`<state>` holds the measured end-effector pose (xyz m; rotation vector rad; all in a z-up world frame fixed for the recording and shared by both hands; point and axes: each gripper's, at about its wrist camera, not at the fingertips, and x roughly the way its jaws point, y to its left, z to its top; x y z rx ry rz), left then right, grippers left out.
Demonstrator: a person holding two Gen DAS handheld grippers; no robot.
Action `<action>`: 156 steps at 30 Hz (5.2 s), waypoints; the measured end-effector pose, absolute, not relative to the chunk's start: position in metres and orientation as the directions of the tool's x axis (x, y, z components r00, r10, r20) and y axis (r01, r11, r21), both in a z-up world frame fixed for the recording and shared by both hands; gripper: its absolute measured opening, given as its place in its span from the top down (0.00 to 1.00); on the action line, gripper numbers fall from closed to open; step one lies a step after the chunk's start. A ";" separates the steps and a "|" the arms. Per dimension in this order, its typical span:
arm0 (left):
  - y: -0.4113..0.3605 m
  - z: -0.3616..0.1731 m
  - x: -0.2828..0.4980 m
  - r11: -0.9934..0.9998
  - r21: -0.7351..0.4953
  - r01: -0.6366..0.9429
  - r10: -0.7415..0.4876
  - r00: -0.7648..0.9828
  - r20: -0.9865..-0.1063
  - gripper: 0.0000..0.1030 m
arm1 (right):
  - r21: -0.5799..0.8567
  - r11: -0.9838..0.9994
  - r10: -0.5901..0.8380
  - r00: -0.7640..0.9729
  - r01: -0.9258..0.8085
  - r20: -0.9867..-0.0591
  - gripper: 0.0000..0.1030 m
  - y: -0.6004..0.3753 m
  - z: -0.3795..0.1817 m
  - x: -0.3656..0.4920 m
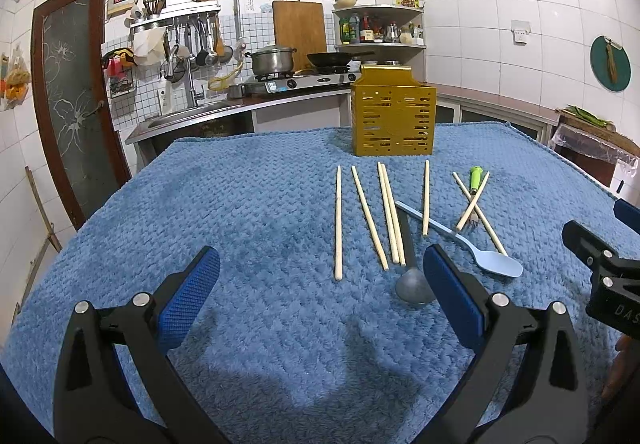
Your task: Organize utensils
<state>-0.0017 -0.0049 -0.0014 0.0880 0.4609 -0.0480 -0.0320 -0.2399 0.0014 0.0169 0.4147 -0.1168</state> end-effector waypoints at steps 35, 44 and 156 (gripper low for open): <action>-0.006 -0.002 -0.001 0.995 0.070 0.065 -0.027 0.893 -0.449 0.05 | -0.005 0.993 -0.112 0.910 0.120 -0.399 0.03 -0.241 -0.004 -0.032; -0.005 -0.002 -0.001 0.996 0.068 0.065 -0.028 0.893 -0.449 0.05 | -0.002 0.993 -0.112 0.910 0.121 -0.399 0.03 -0.242 -0.005 -0.032; -0.010 -0.037 0.293 0.995 -0.023 0.102 -0.069 0.480 -0.874 0.56 | 0.046 0.989 -0.028 0.486 0.139 -0.874 0.90 -0.309 -0.042 0.250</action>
